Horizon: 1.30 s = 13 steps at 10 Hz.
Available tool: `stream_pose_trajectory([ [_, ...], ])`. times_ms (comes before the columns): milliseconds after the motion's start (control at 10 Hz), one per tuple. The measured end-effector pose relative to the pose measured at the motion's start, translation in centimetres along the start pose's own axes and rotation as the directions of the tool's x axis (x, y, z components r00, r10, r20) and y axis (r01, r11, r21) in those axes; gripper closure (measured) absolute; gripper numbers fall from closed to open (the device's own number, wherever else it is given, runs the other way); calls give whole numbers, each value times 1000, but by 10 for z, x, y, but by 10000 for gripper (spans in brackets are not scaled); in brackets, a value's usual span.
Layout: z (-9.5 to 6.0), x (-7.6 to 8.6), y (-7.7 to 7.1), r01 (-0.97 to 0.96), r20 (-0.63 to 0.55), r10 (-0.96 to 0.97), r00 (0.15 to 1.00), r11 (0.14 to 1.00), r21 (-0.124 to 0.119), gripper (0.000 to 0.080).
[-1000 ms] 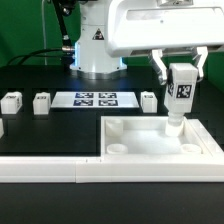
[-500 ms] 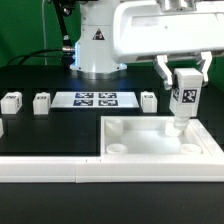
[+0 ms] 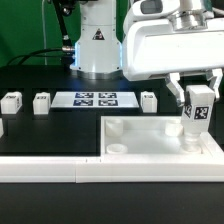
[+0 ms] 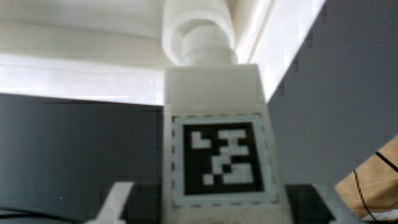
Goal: Assemble square table
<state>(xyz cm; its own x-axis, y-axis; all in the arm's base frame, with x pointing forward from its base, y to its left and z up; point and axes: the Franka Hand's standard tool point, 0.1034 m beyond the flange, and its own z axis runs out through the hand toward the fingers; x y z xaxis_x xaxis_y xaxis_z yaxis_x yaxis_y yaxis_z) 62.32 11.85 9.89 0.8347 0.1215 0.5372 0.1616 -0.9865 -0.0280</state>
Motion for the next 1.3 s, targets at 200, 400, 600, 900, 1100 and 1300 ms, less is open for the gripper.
stream_pose_trajectory([
  [200, 5, -2, 1, -1, 4, 1, 1000, 1000, -1, 508],
  [400, 11, -3, 2, -2, 1, 2, 1000, 1000, -2, 508],
  [600, 16, -5, 2, -1, 5, 1, 1000, 1000, -2, 508],
  [900, 18, -4, 3, 7, -73, -8, 997, 1000, -13, 507],
  [1100, 18, -3, 3, 8, -76, -9, 997, 1000, -14, 507],
  [1300, 19, -5, 2, 9, -58, -9, 998, 1000, -11, 427],
])
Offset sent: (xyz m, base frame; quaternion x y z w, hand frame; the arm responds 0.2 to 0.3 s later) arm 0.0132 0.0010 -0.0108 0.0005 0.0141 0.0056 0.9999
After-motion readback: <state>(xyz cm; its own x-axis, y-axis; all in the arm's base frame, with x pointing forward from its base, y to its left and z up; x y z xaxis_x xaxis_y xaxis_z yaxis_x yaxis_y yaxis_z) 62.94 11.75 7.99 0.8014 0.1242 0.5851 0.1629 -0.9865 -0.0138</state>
